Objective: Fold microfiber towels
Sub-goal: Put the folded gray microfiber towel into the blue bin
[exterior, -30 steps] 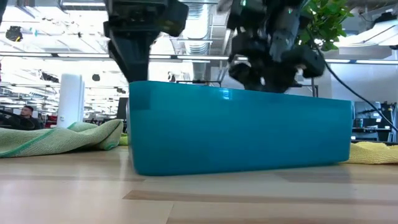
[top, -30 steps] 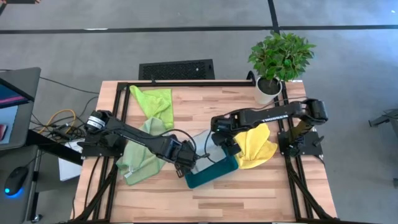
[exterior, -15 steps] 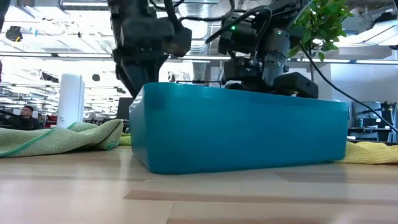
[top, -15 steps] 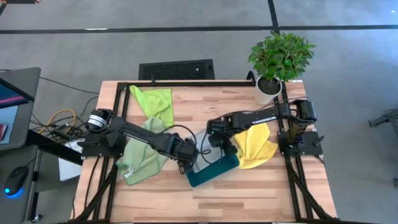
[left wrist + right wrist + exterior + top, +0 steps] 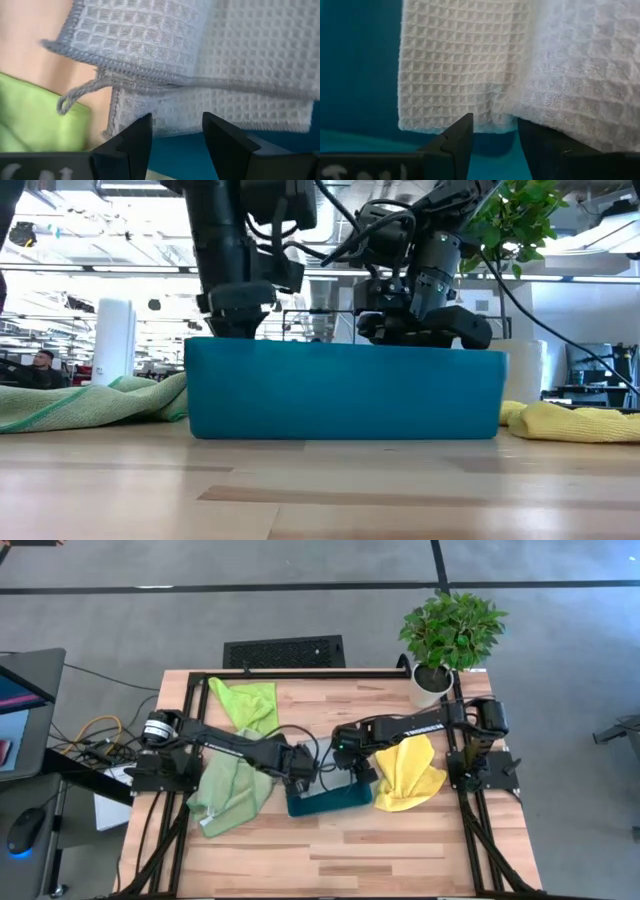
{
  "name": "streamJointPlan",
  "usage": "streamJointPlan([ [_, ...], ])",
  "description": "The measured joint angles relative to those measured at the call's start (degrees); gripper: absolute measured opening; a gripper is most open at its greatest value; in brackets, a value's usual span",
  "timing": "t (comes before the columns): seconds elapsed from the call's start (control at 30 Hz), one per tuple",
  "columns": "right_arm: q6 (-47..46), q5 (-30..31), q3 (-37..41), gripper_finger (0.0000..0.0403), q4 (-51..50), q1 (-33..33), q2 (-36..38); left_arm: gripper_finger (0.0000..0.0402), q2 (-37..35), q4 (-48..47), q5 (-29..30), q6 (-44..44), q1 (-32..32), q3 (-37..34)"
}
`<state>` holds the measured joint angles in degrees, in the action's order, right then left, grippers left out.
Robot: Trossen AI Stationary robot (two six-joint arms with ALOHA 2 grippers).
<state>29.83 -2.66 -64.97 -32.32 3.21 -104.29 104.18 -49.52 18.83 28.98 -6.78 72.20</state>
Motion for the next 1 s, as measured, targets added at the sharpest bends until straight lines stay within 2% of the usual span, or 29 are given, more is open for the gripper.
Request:
streamJointPlan([
  [0.13,0.0,0.6,0.0,0.0179,0.3,1.5,0.0,0.0168,0.0,0.0,2.9,-3.5,2.9,0.0],
  [0.33,-0.3,6.7,0.0,0.0179,1.9,4.5,0.0,0.0168,0.0,-0.1,6.1,-7.5,6.9,0.0],
  [0.5,-0.2,7.1,0.0,0.0179,1.8,6.6,0.1,0.0168,0.0,-0.2,7.9,-8.6,8.8,0.2],
  [0.6,0.0,7.1,-0.1,0.0179,1.1,6.9,1.8,0.0168,-0.2,-1.8,10.1,-8.7,9.0,2.3],
  [0.77,0.0,7.1,-0.8,0.0179,0.2,6.7,5.5,0.0168,-1.7,-2.8,10.1,-11.3,8.5,5.4],
  [0.87,-1.1,7.1,-0.8,0.0179,-1.6,5.9,8.7,0.0168,-4.0,-4.8,8.2,-9.6,7.7,6.1],
  [1.0,-2.4,7.1,-0.7,0.0179,-4.8,3.4,13.1,0.0168,-7.3,-10.9,5.9,-1.5,4.8,6.1],
])
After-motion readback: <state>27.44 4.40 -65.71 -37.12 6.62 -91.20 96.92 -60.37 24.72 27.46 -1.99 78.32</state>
